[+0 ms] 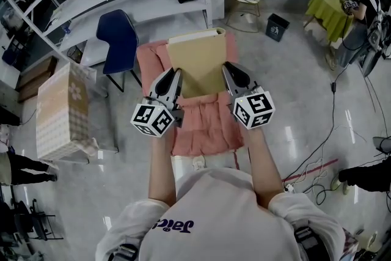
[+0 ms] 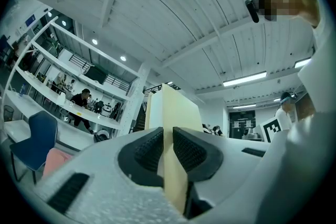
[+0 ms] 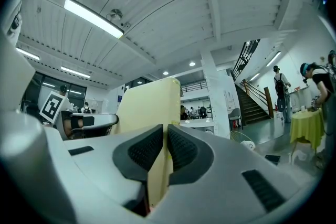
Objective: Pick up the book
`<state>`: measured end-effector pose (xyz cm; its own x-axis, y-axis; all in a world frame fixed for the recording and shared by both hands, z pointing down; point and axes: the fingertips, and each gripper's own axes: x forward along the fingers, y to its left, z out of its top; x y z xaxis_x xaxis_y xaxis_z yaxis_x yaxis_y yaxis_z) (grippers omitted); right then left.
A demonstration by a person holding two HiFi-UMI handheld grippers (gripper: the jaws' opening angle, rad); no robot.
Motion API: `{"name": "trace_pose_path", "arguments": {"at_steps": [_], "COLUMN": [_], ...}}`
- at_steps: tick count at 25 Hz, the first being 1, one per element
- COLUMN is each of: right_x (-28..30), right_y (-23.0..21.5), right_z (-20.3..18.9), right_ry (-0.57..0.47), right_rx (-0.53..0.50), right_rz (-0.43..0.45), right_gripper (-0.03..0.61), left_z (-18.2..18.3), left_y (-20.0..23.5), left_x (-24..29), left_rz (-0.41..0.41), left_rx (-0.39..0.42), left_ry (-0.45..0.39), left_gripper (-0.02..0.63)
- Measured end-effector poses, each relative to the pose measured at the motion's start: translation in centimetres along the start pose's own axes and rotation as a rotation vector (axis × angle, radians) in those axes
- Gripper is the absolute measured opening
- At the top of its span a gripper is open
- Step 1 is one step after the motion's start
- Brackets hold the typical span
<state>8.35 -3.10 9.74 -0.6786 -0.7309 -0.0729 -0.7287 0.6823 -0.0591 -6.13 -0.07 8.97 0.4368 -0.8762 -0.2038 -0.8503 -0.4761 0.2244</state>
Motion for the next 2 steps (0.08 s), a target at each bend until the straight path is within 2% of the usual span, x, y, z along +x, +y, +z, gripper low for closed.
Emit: {"name": "trace_pose_path", "arguments": {"at_steps": [2], "right_x": [0.17], "right_y": [0.04], "right_z": [-0.09], "right_ry": [0.002], "right_rx": [0.0], "right_rz": [-0.001], "right_gripper": [0.032], "left_z": [-0.02], "left_y": [0.17], "left_x": [-0.02], "left_rz": [-0.001], "left_rx": [0.0], "left_ry": [0.001], "left_gripper": [0.06]}}
